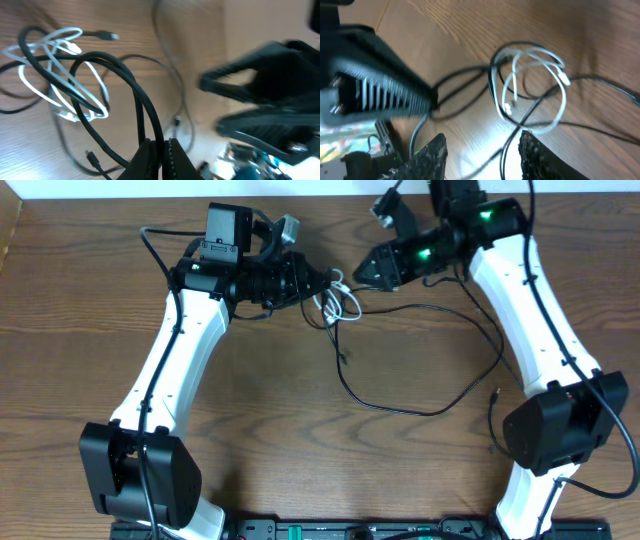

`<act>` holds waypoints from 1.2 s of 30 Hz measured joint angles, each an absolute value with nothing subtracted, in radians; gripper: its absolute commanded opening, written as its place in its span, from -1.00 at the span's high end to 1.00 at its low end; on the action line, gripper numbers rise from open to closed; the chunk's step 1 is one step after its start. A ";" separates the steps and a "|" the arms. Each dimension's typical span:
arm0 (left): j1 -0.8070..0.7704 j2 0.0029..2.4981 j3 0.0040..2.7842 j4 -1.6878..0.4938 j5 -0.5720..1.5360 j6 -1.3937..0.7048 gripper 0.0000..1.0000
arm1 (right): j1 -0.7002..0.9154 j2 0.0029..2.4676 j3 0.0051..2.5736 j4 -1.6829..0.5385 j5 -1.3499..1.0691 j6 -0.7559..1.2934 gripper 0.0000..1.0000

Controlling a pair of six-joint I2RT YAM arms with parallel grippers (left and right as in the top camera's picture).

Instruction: Untangle cables

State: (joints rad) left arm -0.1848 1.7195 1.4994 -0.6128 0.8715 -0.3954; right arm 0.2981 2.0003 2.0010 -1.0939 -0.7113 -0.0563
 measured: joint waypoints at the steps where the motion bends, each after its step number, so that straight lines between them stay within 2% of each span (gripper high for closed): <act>1: -0.185 1.720 1.499 -0.606 0.896 -0.398 0.85 | 0.305 2.000 2.001 -1.088 -0.705 -0.043 0.11; 10: -0.185 1.720 1.499 -0.549 0.993 -0.495 0.85 | 0.365 2.000 2.001 -1.063 -0.564 0.093 0.08; 15: -0.183 1.720 1.499 -0.462 1.094 -0.537 0.85 | 0.351 2.002 2.001 -1.058 -0.553 0.128 -0.19; 20: -0.163 1.720 1.499 -0.442 1.166 -0.554 0.85 | 0.323 2.004 2.001 -1.050 -0.599 0.126 -0.29; 27: -0.132 1.720 1.499 -0.441 1.204 -0.554 0.85 | 0.316 2.004 2.001 -1.024 -0.681 0.135 -0.25; 36: -0.131 1.720 1.499 -0.437 1.207 -0.542 0.85 | 0.319 2.033 2.001 -0.981 -0.765 0.242 -0.18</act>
State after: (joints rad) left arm -0.1310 1.7195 1.4994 -0.4366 1.2068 -0.5419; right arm 0.3195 2.0335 2.0010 -0.9813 -0.7654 0.2424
